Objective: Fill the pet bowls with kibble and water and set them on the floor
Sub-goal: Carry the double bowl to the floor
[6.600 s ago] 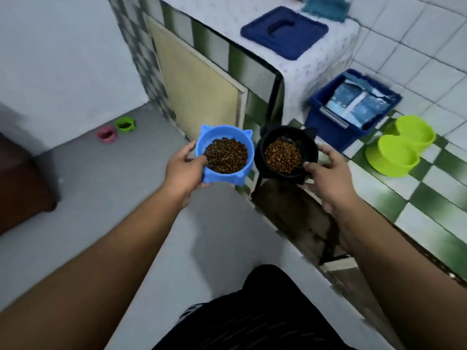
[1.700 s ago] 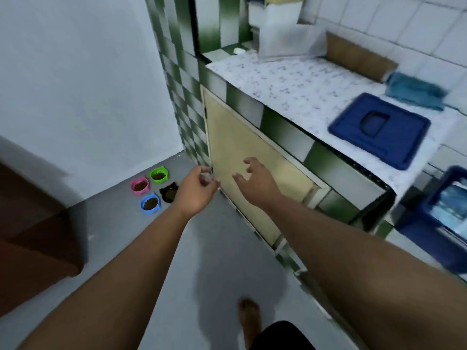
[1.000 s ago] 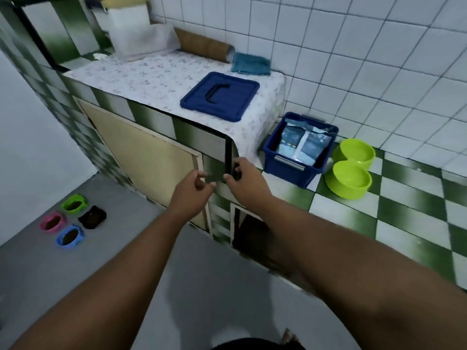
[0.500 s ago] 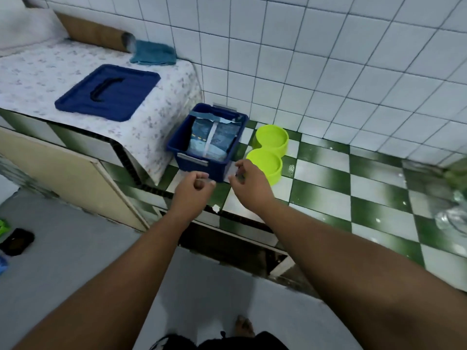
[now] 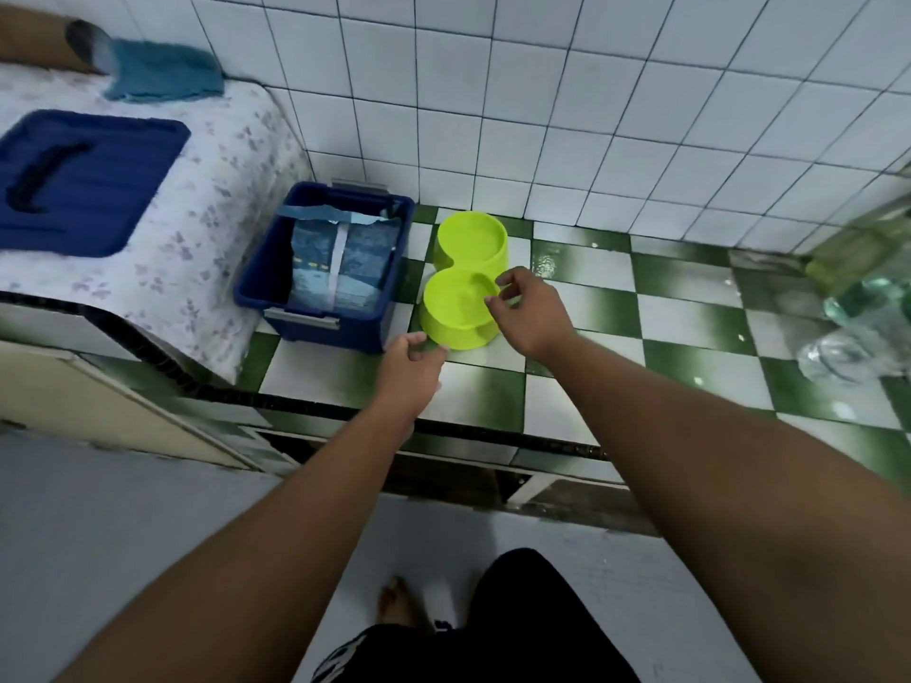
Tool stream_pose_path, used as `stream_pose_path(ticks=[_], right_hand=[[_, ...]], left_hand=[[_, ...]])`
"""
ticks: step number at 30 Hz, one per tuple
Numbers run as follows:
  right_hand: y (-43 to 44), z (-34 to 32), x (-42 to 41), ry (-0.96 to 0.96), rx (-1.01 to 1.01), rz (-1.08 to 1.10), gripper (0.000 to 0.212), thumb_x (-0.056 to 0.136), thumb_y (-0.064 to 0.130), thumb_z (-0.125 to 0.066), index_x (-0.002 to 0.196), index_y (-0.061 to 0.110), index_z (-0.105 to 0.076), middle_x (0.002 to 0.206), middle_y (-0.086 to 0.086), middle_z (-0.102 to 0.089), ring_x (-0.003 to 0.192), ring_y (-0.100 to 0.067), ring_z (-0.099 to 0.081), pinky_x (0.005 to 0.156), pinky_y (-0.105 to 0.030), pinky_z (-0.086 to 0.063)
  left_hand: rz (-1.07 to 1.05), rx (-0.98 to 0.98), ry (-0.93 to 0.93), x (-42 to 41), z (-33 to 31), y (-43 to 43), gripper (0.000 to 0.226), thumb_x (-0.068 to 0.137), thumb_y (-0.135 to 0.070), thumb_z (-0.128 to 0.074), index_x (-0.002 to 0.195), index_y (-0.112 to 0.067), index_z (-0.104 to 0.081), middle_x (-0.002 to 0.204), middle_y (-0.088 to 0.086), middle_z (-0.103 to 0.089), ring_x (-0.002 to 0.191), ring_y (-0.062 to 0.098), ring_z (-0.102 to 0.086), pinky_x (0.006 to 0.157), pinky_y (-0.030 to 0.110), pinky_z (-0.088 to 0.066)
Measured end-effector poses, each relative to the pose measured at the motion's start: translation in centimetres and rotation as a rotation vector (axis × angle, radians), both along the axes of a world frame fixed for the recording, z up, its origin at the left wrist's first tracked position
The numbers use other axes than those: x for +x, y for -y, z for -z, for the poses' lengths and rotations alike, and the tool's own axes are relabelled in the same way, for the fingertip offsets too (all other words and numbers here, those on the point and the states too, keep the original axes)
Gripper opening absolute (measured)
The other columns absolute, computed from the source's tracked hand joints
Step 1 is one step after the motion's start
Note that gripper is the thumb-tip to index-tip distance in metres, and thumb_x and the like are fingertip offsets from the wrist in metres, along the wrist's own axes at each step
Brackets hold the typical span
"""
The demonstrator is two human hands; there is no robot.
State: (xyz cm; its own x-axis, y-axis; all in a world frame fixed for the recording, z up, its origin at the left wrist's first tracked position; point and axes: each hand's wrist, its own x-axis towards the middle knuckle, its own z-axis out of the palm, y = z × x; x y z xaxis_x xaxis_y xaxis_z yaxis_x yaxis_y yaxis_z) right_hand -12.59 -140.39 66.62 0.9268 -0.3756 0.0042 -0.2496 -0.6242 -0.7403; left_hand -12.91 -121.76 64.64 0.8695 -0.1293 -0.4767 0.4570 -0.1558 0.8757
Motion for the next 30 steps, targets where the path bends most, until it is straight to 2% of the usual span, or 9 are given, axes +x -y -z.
stream_pose_path(ticks=[4, 7, 9, 12, 16, 18, 22, 26, 30], right_hand=[[2.0, 0.4, 2.4, -0.023, 0.063, 0.021, 0.031, 0.086, 0.036, -0.066, 0.111, 0.019, -0.058, 0.098, -0.005, -0.067, 0.086, -0.028, -0.066, 0.08, -0.041, -0.056], [3.6, 0.7, 5.3, -0.024, 0.019, -0.014, 0.033, 0.088, 0.033, -0.067, 0.115, 0.015, -0.059, 0.102, -0.008, -0.067, 0.092, -0.028, -0.065, 0.08, -0.032, -0.051], [4.7, 0.8, 7.6, -0.027, 0.012, -0.041, 0.035, 0.089, 0.031, -0.068, 0.118, 0.013, -0.059, 0.106, -0.009, -0.067, 0.094, -0.027, -0.064, 0.079, -0.029, -0.047], [6.2, 0.8, 11.1, -0.036, -0.011, -0.086, 0.04, 0.091, 0.03, -0.068, 0.124, 0.01, -0.057, 0.112, -0.01, -0.065, 0.092, -0.022, -0.059, 0.078, -0.025, -0.043], [8.3, 1.1, 16.0, -0.051, -0.026, -0.122, 0.042, 0.09, 0.026, -0.067, 0.125, 0.007, -0.056, 0.112, -0.014, -0.065, 0.1, -0.027, -0.061, 0.077, -0.026, -0.042], [8.7, 1.5, 17.9, -0.034, -0.038, -0.122, 0.039, 0.088, 0.024, -0.066, 0.123, 0.008, -0.057, 0.112, -0.012, -0.064, 0.105, -0.027, -0.06, 0.079, -0.025, -0.041], [9.1, 2.8, 21.2, -0.045, -0.047, -0.174, 0.043, 0.088, 0.024, -0.066, 0.126, 0.009, -0.054, 0.123, -0.012, -0.058, 0.112, -0.026, -0.056, 0.081, -0.025, -0.037], [9.5, 4.7, 23.4, -0.177, -0.065, -0.192, 0.056, 0.087, 0.027, -0.067, 0.135, 0.005, -0.048, 0.135, -0.018, -0.051, 0.123, -0.034, -0.051, 0.1, -0.038, -0.044], [9.7, 6.0, 24.3, -0.317, -0.013, -0.198, 0.065, 0.093, 0.031, -0.062, 0.143, -0.001, -0.036, 0.141, -0.021, -0.047, 0.127, -0.037, -0.049, 0.101, -0.038, -0.044]], left_hand=[[-0.037, 0.01, -0.092, 1.7, 0.8, 1.2, 0.052, 0.097, -0.023, -0.068, 0.143, -0.015, -0.047, 0.103, -0.001, -0.06, 0.091, 0.019, -0.062, 0.09, 0.042, -0.057], [-0.094, -0.018, -0.166, 2.8, 1.3, 2.4, 0.063, 0.095, -0.023, -0.068, 0.151, -0.018, -0.04, 0.109, 0.006, -0.061, 0.082, 0.017, -0.059, 0.083, 0.038, -0.056], [-0.156, -0.017, -0.19, 3.4, 1.8, 3.3, 0.065, 0.096, -0.023, -0.068, 0.153, -0.019, -0.037, 0.112, 0.006, -0.059, 0.081, 0.016, -0.059, 0.088, 0.039, -0.057], [-0.231, -0.01, -0.207, 3.8, 2.4, 5.0, 0.07, 0.094, -0.027, -0.07, 0.155, -0.019, -0.035, 0.127, 0.013, -0.058, 0.078, 0.017, -0.058, 0.084, 0.038, -0.057], [-0.302, 0.016, -0.221, 5.0, 3.6, 6.9, 0.102, 0.069, -0.048, -0.074, 0.157, -0.022, -0.03, 0.147, 0.009, -0.049, 0.118, 0.03, -0.059, 0.105, 0.047, -0.052], [-0.348, 0.004, -0.237, 5.6, 4.7, 7.3, 0.107, 0.064, -0.052, -0.072, 0.158, -0.024, -0.03, 0.149, 0.009, -0.048, 0.125, 0.031, -0.056, 0.105, 0.05, -0.051], [-0.407, 0.019, -0.237, 5.9, 4.4, 8.4, 0.09, 0.078, -0.045, -0.074, 0.156, -0.02, -0.034, 0.145, 0.005, -0.05, 0.122, 0.029, -0.058, 0.104, 0.05, -0.052], [-0.446, 0.026, -0.202, 5.8, 4.4, 9.2, 0.061, 0.098, -0.025, -0.067, 0.153, -0.017, -0.04, 0.138, 0.006, -0.055, 0.12, 0.026, -0.059, 0.107, 0.049, -0.05], [-0.44, 0.071, -0.105, 6.1, 4.7, 9.9, 0.049, 0.101, -0.018, -0.061, 0.148, -0.021, -0.048, 0.126, -0.007, -0.052, 0.113, 0.013, -0.051, 0.104, 0.031, -0.044]])
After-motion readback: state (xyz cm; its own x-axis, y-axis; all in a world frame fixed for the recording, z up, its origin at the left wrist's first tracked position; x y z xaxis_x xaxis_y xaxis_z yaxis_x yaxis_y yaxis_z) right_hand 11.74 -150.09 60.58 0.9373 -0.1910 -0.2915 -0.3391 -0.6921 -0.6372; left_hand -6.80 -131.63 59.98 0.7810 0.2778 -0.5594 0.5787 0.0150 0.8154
